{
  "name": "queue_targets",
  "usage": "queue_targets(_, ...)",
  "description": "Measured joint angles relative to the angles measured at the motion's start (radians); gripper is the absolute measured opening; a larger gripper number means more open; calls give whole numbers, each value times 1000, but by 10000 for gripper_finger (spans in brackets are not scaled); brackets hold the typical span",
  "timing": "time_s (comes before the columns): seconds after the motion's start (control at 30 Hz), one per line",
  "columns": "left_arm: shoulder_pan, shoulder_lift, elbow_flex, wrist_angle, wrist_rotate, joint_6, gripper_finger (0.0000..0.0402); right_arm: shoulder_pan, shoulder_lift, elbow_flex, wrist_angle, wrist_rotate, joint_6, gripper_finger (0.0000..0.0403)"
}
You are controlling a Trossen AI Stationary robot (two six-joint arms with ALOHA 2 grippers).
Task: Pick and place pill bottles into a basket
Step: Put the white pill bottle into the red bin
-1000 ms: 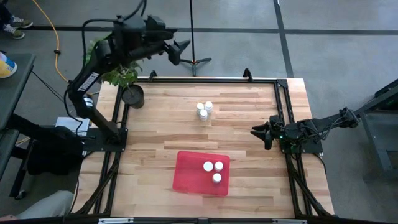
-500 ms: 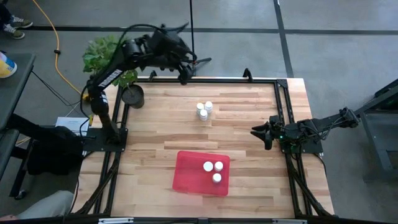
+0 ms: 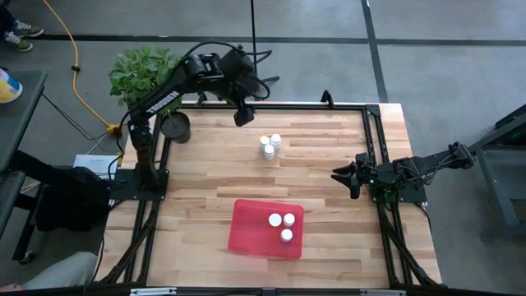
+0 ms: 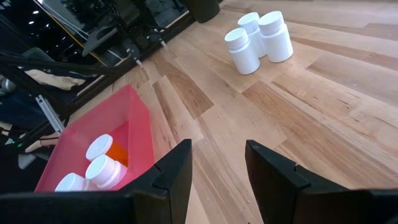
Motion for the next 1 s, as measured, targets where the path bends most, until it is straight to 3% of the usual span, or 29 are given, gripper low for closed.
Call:
queue_targets(0.23,-9,45,0,-41,35,160,350,0,0,0,0,-6,4,140)
queue_targets(0.47,-25,76,1,-29,-12,304,353,0,0,0,0,-24,23,140)
queue_targets(0.67,-19,129,0,-97,-46,313,353,0,0,0,0,-56,27,140)
queue_targets(1.0,-19,244,-1,-68,-31,244,353,0,0,0,0,-59,39,140)
